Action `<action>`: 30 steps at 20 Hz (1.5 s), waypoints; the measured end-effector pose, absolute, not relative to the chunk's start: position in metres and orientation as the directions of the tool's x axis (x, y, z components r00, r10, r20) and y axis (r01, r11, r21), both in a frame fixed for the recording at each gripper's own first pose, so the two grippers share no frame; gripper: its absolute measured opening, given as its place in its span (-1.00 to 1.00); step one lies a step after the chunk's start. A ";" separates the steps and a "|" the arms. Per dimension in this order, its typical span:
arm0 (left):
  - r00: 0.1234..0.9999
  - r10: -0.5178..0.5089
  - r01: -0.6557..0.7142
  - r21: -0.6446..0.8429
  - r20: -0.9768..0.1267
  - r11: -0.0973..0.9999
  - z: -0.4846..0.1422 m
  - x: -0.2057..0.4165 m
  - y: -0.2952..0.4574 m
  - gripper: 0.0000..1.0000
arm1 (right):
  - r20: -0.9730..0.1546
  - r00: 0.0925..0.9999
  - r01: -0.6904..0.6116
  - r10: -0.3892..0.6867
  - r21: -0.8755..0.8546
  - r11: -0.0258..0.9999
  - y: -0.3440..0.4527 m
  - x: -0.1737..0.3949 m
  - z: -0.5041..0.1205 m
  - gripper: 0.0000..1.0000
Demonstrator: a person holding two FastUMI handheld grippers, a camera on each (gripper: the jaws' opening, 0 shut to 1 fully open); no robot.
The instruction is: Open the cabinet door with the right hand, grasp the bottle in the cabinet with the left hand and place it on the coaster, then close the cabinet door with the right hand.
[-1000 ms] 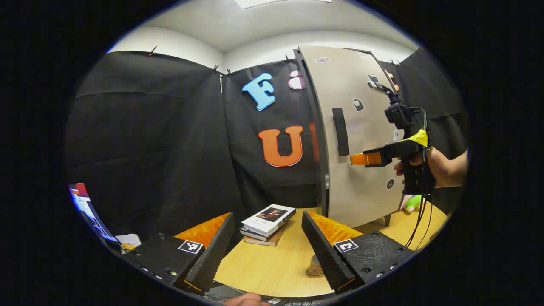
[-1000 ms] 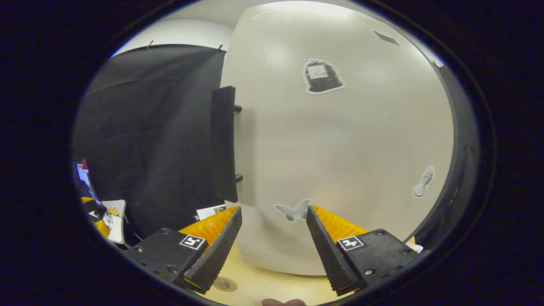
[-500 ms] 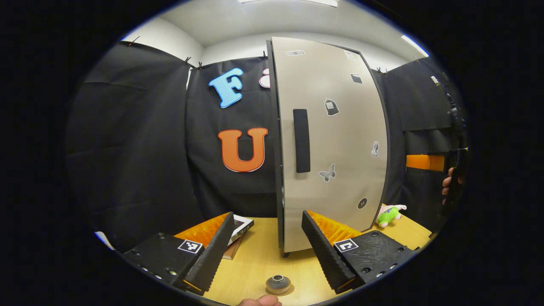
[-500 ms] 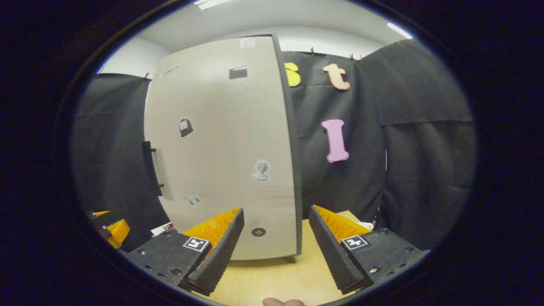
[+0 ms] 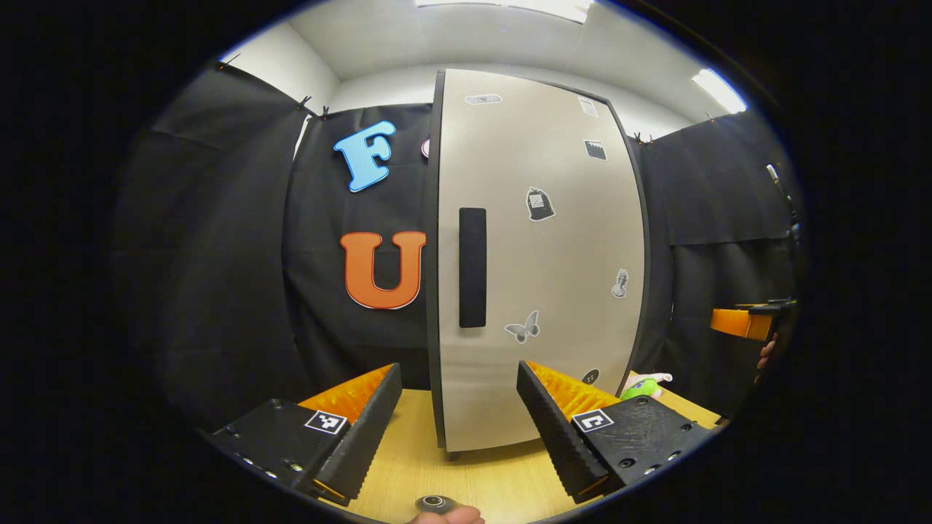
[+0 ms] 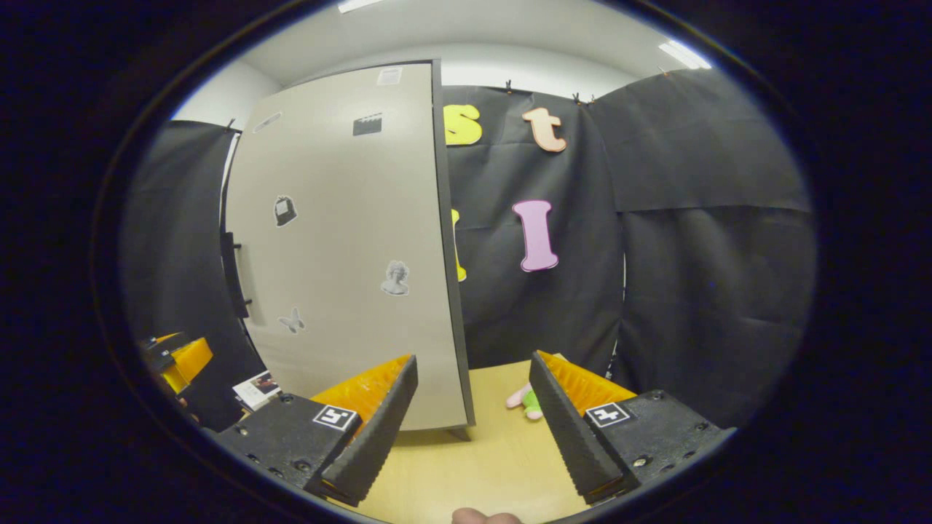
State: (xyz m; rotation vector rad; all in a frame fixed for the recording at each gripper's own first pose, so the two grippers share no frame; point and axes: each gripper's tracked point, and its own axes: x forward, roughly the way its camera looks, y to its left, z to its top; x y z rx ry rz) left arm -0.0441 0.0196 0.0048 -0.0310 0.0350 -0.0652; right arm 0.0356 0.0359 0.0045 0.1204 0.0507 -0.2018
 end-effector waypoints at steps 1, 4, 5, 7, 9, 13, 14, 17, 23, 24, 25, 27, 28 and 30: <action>0.997 -0.066 0.065 -0.031 -0.033 0.997 0.004 -0.044 0.019 0.93 | -0.062 0.980 0.193 -0.187 0.111 0.975 0.038 0.036 0.004 0.90; 0.997 -0.059 0.059 -0.025 -0.038 0.998 0.002 -0.045 0.022 0.92 | -0.064 0.984 0.173 -0.167 0.096 0.980 0.045 0.036 0.002 0.99; 0.998 -0.058 0.057 -0.025 -0.040 0.998 0.002 -0.046 0.022 0.93 | -0.061 0.985 0.167 -0.162 0.093 0.982 0.047 0.036 0.002 0.99; 0.998 -0.045 0.044 -0.025 -0.042 0.999 0.001 -0.046 0.025 0.92 | -0.061 0.987 0.156 -0.152 0.085 0.984 0.051 0.037 0.002 0.90; 0.999 -0.033 0.032 -0.027 -0.037 0.999 0.002 -0.047 0.029 0.93 | -0.060 0.987 0.154 -0.150 0.079 0.985 0.052 0.037 0.001 0.90; 0.999 -0.017 0.016 -0.029 -0.038 0.999 0.001 -0.048 0.037 0.93 | -0.059 0.988 0.147 -0.142 0.085 0.986 0.053 0.035 0.000 0.90; 0.999 -0.016 0.014 -0.030 -0.042 0.999 0.000 -0.048 0.038 0.93 | -0.056 0.988 0.147 -0.143 0.085 0.985 0.052 0.034 0.000 0.99; 0.999 -0.008 0.007 -0.036 -0.037 0.999 0.001 -0.049 0.040 0.93 | -0.046 0.989 0.147 -0.144 0.078 0.986 0.054 0.034 0.002 0.99; 0.999 -0.001 0.001 -0.016 -0.034 1.000 0.001 -0.055 0.041 0.92 | -0.041 0.988 0.149 -0.146 0.072 0.986 0.055 0.032 0.004 0.90; 0.999 -0.002 0.001 -0.014 -0.035 1.000 0.001 -0.055 0.042 0.92 | -0.038 0.988 0.153 -0.150 0.076 0.985 0.054 0.032 0.004 0.99; 0.999 0.001 -0.001 -0.012 -0.036 1.000 0.000 -0.056 0.042 0.92 | -0.036 0.988 0.155 -0.153 0.077 0.985 0.053 0.031 0.005 0.90; 0.999 0.005 -0.005 -0.012 -0.032 1.000 0.002 -0.057 0.043 0.92 | -0.037 0.987 0.157 -0.155 0.071 0.985 0.053 0.030 0.005 0.99; 1.000 0.007 -0.008 -0.012 -0.029 1.000 0.002 -0.058 0.044 0.92 | -0.041 0.987 0.160 -0.157 0.065 0.985 0.054 0.031 0.003 0.99; 1.000 0.012 -0.012 -0.011 -0.027 1.000 0.003 -0.059 0.045 0.92 | -0.043 0.986 0.162 -0.160 0.058 0.985 0.054 0.031 0.003 0.90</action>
